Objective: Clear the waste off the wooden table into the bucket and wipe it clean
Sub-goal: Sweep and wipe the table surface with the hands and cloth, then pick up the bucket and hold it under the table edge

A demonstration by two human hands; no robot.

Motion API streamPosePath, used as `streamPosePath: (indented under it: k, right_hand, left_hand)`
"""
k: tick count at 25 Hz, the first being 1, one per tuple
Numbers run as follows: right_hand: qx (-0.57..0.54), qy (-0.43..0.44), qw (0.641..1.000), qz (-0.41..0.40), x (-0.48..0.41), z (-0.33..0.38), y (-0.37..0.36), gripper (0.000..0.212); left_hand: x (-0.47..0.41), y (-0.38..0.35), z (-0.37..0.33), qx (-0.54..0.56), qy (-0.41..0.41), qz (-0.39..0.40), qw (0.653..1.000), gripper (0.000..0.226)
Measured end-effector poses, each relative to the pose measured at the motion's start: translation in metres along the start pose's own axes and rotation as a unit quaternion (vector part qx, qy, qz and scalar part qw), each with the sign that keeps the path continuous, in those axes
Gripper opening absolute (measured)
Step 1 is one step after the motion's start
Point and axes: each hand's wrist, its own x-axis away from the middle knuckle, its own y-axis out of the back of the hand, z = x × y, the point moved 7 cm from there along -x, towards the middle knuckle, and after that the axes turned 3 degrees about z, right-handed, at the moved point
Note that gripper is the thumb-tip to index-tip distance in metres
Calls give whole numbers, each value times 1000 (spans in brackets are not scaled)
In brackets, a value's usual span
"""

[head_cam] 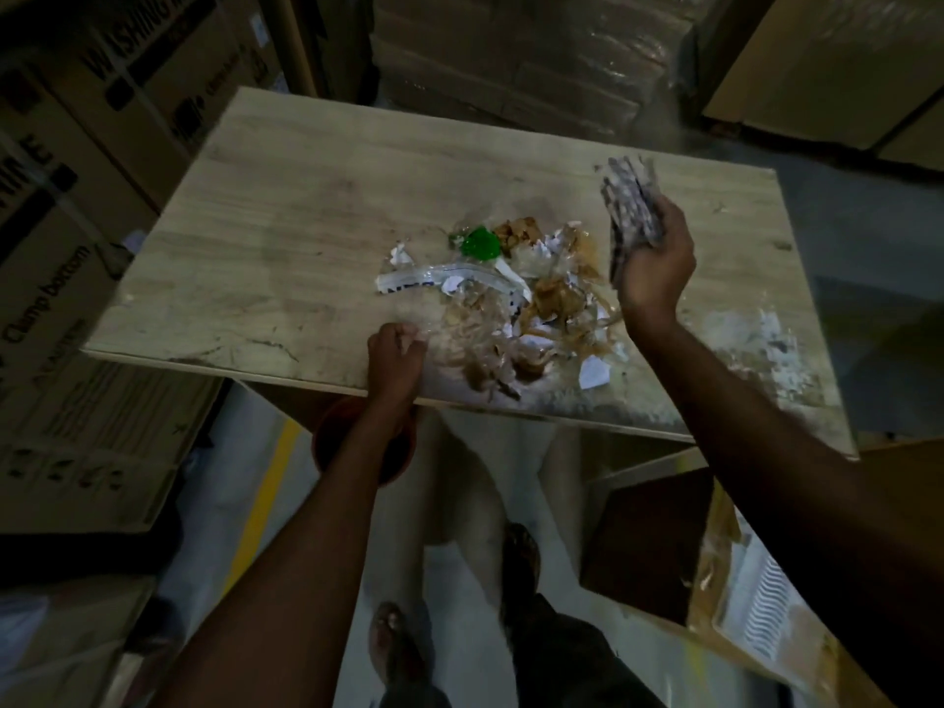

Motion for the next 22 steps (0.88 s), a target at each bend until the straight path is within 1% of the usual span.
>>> streamPosePath:
  k: [1,2,3,4,5,7,8,9,10,11,13,16,18,19,21,22]
  right_hand:
    - [-96,-98,991,-5,8,0,-3,48]
    - [-194,-194,961,15,21,-1,-12,48]
    - [-285,-271,918,60,42,5,-26,49]
    - [-357,-325,869,111,66,12,-42,49]
    - [-409,-367,821,153,92,21,-57,49]
    - [-471,-432,736,222,153,39,-87,51]
    - [-489,-461,696,253,183,47,-101,49]
    - [-492,-490,667,271,214,52,-112,44]
    - [-479,-514,649,290,242,51,-122,38]
    - [-450,-536,641,313,268,45,-134,35]
    - [-386,-580,622,357,315,22,-152,34]
    - [-314,-643,604,352,359,-46,-175,31]
    - [-296,-666,601,329,374,-98,-192,32]
    - [-292,-670,599,327,381,-123,-202,32]
    - [-288,-674,596,328,396,-170,-226,33]
    - [-290,-673,598,324,402,-191,-239,39]
  left_hand:
    - [3,6,4,10,-9,-6,1000,23]
    - [5,13,8,25,-23,-14,999,22]
    - [9,21,13,47,-33,-20,998,20]
    - [15,29,20,73,-43,-25,996,16]
    - [19,38,27,96,-47,-29,994,13]
    - [30,61,47,132,-39,-43,990,8]
    - [32,71,60,145,-29,-56,987,6]
    - [34,83,76,140,-17,-71,987,5]
    - [33,92,91,126,-8,-86,988,4]
    - [31,100,113,112,12,-102,988,4]
    - [29,107,163,105,76,-127,983,11]
    - [23,103,259,113,200,-157,961,11]
    - [17,87,324,142,252,-146,946,7]
    - [14,78,352,165,266,-142,939,14]
    - [4,60,405,186,280,-147,930,38]
    - [-4,52,427,185,286,-151,928,47]
